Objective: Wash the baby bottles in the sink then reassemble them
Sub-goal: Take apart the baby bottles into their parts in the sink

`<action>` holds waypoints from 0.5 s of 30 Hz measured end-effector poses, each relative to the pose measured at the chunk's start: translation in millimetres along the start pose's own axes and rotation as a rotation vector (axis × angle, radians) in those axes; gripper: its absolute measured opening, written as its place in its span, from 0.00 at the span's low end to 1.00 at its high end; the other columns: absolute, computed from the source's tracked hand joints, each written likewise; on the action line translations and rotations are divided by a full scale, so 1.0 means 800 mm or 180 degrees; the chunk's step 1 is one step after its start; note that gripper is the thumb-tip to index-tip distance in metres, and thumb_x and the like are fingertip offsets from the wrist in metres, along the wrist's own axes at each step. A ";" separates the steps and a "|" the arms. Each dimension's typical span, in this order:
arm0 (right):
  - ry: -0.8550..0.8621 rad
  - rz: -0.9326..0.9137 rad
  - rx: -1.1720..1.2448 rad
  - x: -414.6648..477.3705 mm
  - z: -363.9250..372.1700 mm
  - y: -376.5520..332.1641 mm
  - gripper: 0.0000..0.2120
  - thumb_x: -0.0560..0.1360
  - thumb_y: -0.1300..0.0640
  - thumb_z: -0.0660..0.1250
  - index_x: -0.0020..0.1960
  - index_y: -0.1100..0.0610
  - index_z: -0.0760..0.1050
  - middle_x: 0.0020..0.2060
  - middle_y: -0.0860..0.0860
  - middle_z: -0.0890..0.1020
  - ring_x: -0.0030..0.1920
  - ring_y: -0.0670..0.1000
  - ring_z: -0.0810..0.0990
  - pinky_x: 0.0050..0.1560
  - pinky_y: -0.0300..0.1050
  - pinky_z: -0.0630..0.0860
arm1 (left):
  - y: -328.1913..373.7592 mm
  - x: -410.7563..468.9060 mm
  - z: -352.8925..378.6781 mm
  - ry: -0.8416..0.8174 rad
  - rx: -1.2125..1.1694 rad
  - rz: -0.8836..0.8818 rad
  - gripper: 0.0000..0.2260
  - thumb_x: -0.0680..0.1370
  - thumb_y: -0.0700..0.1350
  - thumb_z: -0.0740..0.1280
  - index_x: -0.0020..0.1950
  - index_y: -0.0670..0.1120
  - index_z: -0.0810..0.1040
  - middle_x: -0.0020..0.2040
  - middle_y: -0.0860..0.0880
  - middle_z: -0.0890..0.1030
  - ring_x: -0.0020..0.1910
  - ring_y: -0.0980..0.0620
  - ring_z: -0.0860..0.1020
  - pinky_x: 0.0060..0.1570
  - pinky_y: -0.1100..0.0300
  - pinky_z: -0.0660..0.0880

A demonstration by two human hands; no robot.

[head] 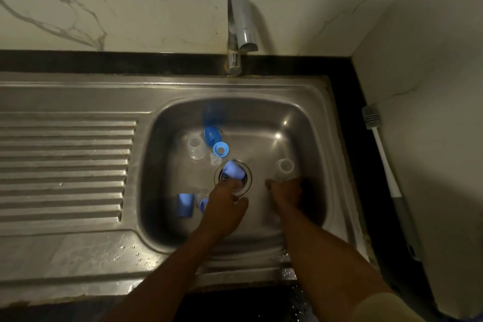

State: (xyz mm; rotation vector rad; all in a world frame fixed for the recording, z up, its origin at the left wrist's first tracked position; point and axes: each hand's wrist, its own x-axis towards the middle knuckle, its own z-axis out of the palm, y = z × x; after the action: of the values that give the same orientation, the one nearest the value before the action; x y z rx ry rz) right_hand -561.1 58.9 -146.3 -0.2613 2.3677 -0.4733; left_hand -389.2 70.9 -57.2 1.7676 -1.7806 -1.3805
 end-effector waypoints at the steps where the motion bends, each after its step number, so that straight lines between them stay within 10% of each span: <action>1: -0.0105 0.0077 0.0052 0.001 0.001 0.000 0.56 0.65 0.46 0.80 0.79 0.62 0.51 0.75 0.62 0.64 0.73 0.62 0.66 0.72 0.55 0.66 | 0.001 0.017 0.003 0.0070 0.0196 -0.0021 0.14 0.78 0.39 0.68 0.63 0.42 0.76 0.59 0.46 0.75 0.57 0.48 0.76 0.52 0.67 0.70; 5: -0.0537 0.0524 0.0571 0.012 0.014 0.013 0.45 0.54 0.51 0.80 0.67 0.66 0.72 0.57 0.62 0.81 0.50 0.58 0.81 0.43 0.46 0.80 | 0.005 0.077 0.017 0.0329 0.0449 -0.0599 0.20 0.78 0.39 0.67 0.68 0.37 0.69 0.65 0.37 0.70 0.61 0.39 0.75 0.57 0.59 0.72; 8: -0.1019 0.0662 0.0964 -0.012 -0.011 0.014 0.14 0.63 0.66 0.78 0.44 0.69 0.77 0.34 0.59 0.77 0.24 0.51 0.75 0.19 0.33 0.66 | 0.002 0.099 0.029 0.0182 0.0627 -0.0958 0.19 0.78 0.40 0.66 0.67 0.36 0.68 0.65 0.36 0.71 0.62 0.36 0.74 0.57 0.51 0.72; 15: -0.1718 0.0899 0.0888 -0.020 -0.049 0.010 0.13 0.72 0.66 0.73 0.34 0.64 0.70 0.22 0.55 0.74 0.27 0.52 0.70 0.23 0.38 0.67 | -0.001 0.106 0.051 0.0434 0.1005 -0.0830 0.14 0.79 0.45 0.68 0.62 0.39 0.75 0.59 0.39 0.80 0.59 0.40 0.79 0.57 0.51 0.74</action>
State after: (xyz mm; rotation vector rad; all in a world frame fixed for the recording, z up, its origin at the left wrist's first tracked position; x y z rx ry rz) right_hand -576.4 81.5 -112.8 0.0709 1.7528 -0.5134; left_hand -438.2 12.9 -113.6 2.2676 -1.8244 -1.0753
